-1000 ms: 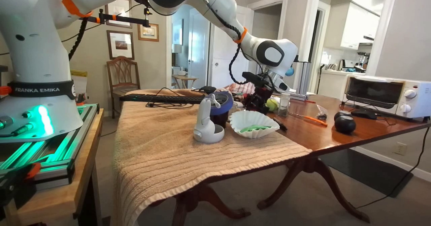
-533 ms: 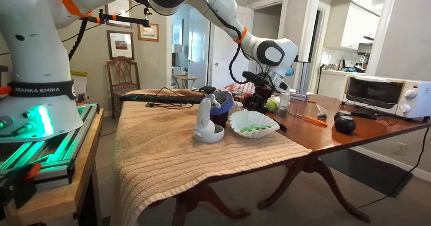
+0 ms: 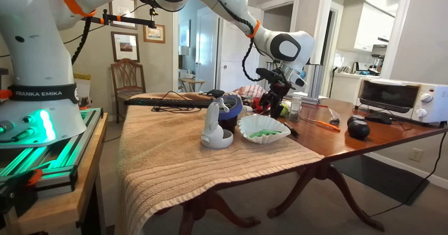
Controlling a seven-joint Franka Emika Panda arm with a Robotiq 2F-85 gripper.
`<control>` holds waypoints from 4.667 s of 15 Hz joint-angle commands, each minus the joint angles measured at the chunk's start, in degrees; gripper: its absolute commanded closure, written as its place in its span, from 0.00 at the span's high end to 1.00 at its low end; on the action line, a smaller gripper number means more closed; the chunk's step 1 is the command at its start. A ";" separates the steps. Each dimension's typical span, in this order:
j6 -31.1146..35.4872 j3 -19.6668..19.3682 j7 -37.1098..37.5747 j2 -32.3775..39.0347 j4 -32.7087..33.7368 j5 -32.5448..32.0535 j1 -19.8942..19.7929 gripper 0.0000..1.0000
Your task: Put the spoon inside the black cup
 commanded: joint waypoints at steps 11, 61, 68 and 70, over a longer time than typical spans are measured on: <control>-0.91 -0.29 3.44 -0.84 -1.09 0.13 1.75 0.00; 3.71 1.61 5.35 -1.75 -6.21 2.61 3.41 0.03; 2.94 1.33 6.29 -2.08 -4.71 3.89 1.83 0.01; 2.59 1.20 6.62 -1.99 -3.95 4.82 0.85 0.02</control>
